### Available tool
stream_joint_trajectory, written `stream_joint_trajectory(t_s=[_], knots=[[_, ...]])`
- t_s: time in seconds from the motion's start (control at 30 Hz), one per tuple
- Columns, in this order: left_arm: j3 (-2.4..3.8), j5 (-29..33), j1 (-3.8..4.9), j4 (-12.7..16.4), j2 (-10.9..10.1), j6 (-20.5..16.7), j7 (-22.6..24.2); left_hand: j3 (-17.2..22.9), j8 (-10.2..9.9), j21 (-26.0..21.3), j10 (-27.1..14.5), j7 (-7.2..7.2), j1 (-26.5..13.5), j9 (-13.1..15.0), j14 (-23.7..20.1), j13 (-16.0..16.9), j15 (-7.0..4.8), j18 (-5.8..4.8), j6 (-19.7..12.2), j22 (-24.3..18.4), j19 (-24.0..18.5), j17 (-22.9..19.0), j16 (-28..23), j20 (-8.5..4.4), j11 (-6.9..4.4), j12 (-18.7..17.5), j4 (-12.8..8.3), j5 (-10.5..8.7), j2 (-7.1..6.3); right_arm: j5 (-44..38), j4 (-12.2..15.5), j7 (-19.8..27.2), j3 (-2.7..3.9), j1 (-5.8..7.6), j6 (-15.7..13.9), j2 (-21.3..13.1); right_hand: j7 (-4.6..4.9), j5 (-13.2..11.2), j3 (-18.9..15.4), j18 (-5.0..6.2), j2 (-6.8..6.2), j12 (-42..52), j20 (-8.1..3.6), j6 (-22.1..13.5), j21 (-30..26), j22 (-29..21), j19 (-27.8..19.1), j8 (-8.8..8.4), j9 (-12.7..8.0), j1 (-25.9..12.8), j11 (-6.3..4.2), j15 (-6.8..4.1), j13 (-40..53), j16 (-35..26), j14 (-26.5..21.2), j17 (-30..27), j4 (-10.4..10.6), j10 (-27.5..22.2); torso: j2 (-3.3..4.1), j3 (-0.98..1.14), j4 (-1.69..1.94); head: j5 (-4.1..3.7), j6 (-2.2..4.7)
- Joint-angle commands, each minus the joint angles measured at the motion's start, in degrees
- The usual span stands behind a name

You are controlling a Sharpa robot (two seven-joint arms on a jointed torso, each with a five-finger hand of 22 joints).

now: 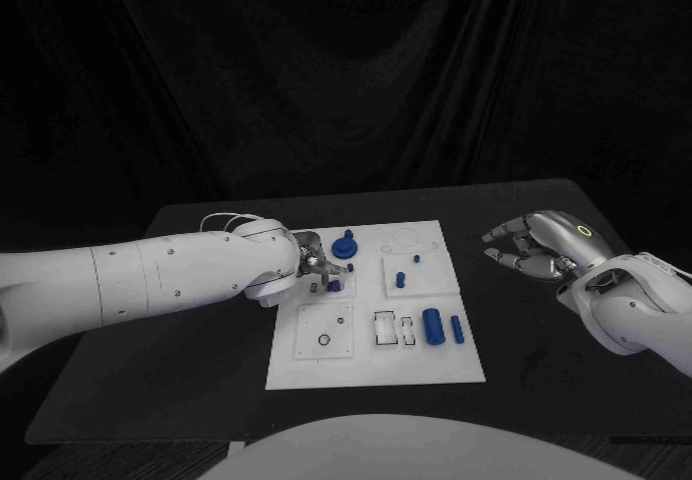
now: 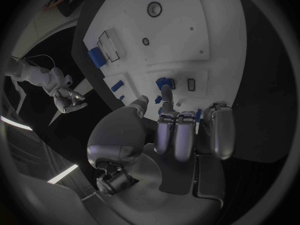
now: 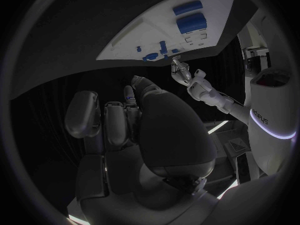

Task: Assemble the parts on the task board

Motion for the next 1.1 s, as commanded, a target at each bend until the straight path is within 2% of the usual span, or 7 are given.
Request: stream_joint_trajectory(t_s=[0.03,0.3,0.53,0.9,1.1], knots=[[0.04,0.22,0.16,-0.11,0.23,2.26,-1.08,-0.64,0.48,0.11,5.98,-0.18,-0.88,0.19,6.05,15.04,-0.46,0.20,-0.26,9.70,0.29,15.10,0.15,0.01,-0.35,0.20,0.56,-0.29,0.04,-0.10,0.17,-1.03,0.04,-0.22,0.26,-0.12,-0.15,0.39,0.42,0.21,0.14,-0.27,0.10,0.42,-0.24,8.27,-0.36,-0.30,-0.07,0.67,0.07,-0.23,-4.84,-0.16,2.82,-0.02,0.10,-0.51,0.08,-0.01,-0.02,0.17,-0.01],[0.04,0.22,0.10,-0.87,0.86,2.59,-0.69,-3.03,-0.05,-0.15,5.98,-0.05,-2.28,0.06,6.05,15.04,-0.50,0.23,-0.84,9.73,0.16,15.10,0.15,-0.07,-0.32,0.20,2.78,-0.42,-0.17,-0.10,0.22,-1.03,0.04,-0.27,0.24,-0.20,-0.16,0.46,0.46,0.22,0.20,-0.40,0.10,0.43,-0.25,8.27,-0.36,-0.31,-0.08,0.60,0.07,-0.23,-4.97,-0.21,2.81,-0.08,0.14,-0.55,0.08,0.00,0.08,0.06,-0.01],[0.03,0.22,0.05,-1.58,1.45,2.45,0.26,-3.38,-0.67,-0.25,5.98,0.09,-1.89,-0.32,6.05,15.04,-0.43,0.25,-1.27,9.73,0.10,15.10,0.15,-0.05,-0.22,0.20,3.02,-0.39,0.10,-0.10,0.23,-1.04,0.04,-0.28,0.15,-0.19,-0.17,0.51,0.49,0.22,0.22,-0.45,0.10,0.44,-0.24,8.27,-0.36,-0.32,-0.08,0.58,0.06,-0.23,-5.02,-0.20,2.82,-0.07,0.14,-0.56,0.04,-0.01,0.03,-0.19,-0.01],[0.03,0.22,-0.05,-2.84,2.30,3.18,0.94,-3.33,-1.63,-0.59,5.98,0.31,-0.25,-1.10,6.05,15.04,-0.22,0.32,-1.45,9.68,-0.10,15.10,0.15,0.14,0.00,0.20,2.69,-0.20,0.99,-0.10,0.22,-1.10,0.04,-0.29,0.01,-0.26,-0.20,0.69,0.62,0.22,0.32,-0.56,0.09,0.46,-0.28,8.26,-0.37,-0.36,-0.10,0.52,0.03,-0.24,-5.13,-0.21,2.81,-0.10,0.15,-0.58,-0.01,-0.02,-0.11,0.07,-0.01],[0.03,0.22,-0.16,-3.88,3.06,4.39,0.59,-3.35,-1.74,-0.84,5.98,0.33,-0.16,-1.20,6.05,15.04,-0.19,0.38,-1.46,9.56,-0.28,15.10,0.15,0.16,0.03,0.20,2.69,-0.20,1.06,-0.10,0.18,-1.04,0.04,-0.29,-0.07,-0.19,-0.22,1.25,0.79,0.24,0.51,-0.57,0.07,0.49,-0.36,8.24,-0.39,-0.44,-0.15,0.12,0.01,-0.26,-5.16,-0.22,2.81,-0.13,0.33,-0.51,0.00,-0.01,-0.05,-0.05,-0.01]])
